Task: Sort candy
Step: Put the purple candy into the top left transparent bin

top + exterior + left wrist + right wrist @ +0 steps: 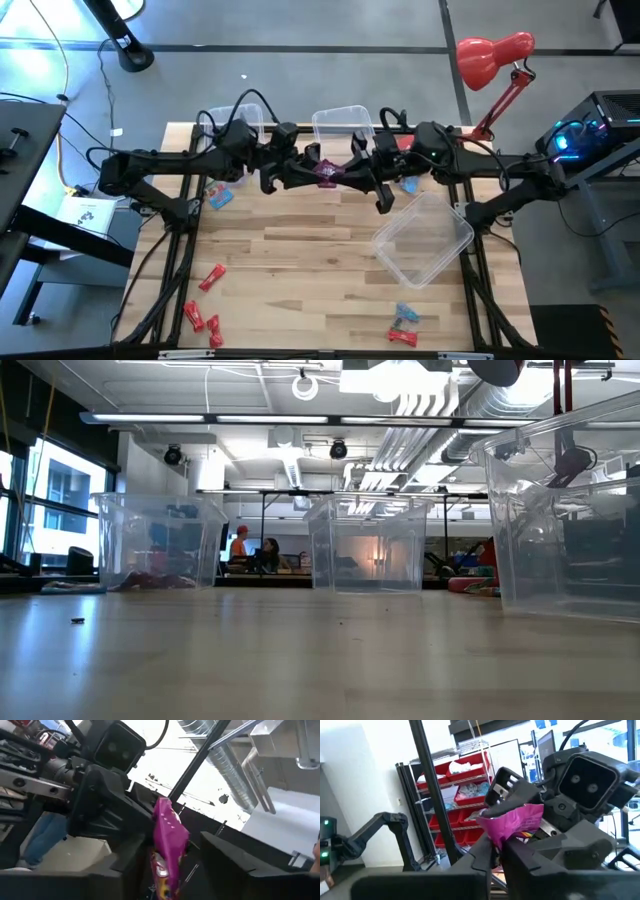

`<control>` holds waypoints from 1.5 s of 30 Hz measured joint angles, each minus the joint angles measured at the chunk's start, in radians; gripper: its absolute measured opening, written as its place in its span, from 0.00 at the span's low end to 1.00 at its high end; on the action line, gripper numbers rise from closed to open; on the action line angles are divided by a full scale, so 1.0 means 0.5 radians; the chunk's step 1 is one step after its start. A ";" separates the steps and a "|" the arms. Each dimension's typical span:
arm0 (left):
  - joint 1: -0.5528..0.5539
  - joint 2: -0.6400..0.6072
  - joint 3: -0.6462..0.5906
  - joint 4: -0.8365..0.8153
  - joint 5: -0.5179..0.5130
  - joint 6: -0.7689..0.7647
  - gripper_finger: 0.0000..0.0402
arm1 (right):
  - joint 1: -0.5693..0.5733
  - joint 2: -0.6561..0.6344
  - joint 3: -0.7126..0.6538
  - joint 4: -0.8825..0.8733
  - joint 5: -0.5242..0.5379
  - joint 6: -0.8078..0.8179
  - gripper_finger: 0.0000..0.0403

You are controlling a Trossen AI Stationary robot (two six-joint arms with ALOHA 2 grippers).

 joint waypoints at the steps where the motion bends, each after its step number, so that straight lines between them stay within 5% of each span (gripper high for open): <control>1: 0.002 0.000 0.000 -0.003 0.006 0.010 0.36 | 0.002 0.001 0.000 0.003 0.021 0.012 0.09; 6: 0.053 -0.009 0.000 -0.016 0.058 0.093 0.05 | 0.003 0.000 0.000 0.013 0.048 0.114 0.23; 14: 0.205 -0.126 0.000 -0.150 0.123 0.135 0.02 | 0.029 -0.057 0.000 -0.008 0.375 0.120 0.47; 22: 0.359 -0.385 0.001 -0.731 0.061 0.439 0.02 | 0.024 -0.233 0.000 -0.165 0.585 -0.005 0.56; 25: 0.413 -0.557 0.002 -1.264 -0.167 0.687 0.02 | 0.023 -0.280 0.000 -0.294 0.663 -0.016 0.56; 29: 0.446 -0.795 0.002 -2.136 -0.819 0.965 0.01 | 0.023 -0.291 0.000 -0.466 0.668 0.009 0.56; 35: 0.453 -0.960 -0.087 -3.240 -1.741 0.783 0.01 | 0.023 -0.267 0.000 -0.654 0.791 0.013 0.56; 38: 0.492 -0.992 -0.187 -3.442 -1.944 0.613 0.02 | 0.010 -0.258 0.000 -0.657 0.850 -0.003 0.56; 45: 0.676 -0.924 -0.388 -3.469 -1.991 0.659 0.16 | -0.040 -0.246 0.000 -0.648 0.852 0.036 0.56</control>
